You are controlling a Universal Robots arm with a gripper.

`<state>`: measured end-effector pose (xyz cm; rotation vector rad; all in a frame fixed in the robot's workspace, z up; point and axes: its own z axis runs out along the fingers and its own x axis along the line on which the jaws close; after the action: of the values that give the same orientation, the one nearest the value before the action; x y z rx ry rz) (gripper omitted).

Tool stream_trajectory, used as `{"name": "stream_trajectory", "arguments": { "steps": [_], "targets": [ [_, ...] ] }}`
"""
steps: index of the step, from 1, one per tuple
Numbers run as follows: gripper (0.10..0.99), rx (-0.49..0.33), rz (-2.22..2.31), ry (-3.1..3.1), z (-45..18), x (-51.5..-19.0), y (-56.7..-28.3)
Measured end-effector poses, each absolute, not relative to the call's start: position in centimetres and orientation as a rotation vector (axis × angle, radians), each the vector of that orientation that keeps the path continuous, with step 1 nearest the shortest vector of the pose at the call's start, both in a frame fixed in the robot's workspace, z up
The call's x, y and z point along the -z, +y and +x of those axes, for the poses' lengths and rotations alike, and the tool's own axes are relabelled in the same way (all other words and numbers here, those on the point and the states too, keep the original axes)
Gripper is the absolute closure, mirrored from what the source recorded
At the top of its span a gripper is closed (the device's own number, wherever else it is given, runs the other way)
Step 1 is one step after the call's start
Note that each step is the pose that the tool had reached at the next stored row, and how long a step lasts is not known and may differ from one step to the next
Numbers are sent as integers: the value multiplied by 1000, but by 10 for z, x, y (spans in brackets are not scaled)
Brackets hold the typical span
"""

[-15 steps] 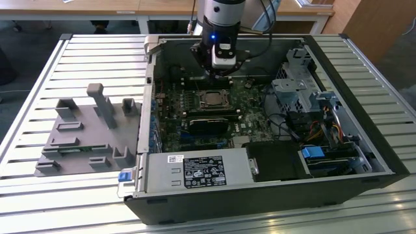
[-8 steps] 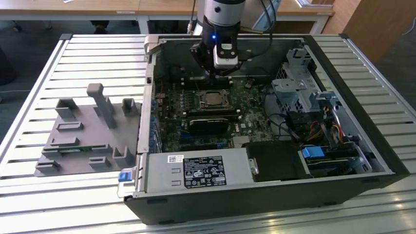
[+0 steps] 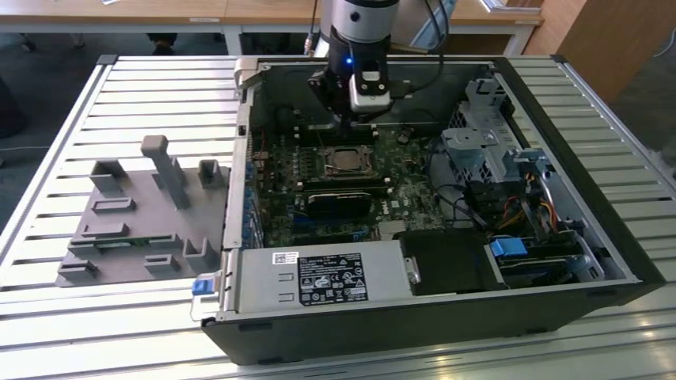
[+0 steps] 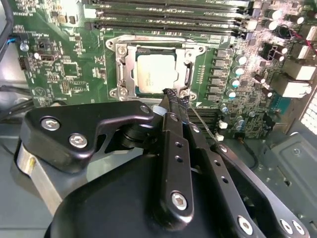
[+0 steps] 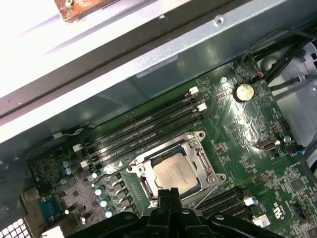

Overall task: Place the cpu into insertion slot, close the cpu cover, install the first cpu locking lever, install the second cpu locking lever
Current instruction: 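Install the first cpu locking lever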

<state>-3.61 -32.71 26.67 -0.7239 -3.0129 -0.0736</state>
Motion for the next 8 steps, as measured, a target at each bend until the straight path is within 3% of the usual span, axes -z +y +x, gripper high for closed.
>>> {"name": "stream_trajectory", "arguments": {
  "steps": [8],
  "targets": [
    [973, 87, -585, -3045, -36, -266, -327]
  ]
}}
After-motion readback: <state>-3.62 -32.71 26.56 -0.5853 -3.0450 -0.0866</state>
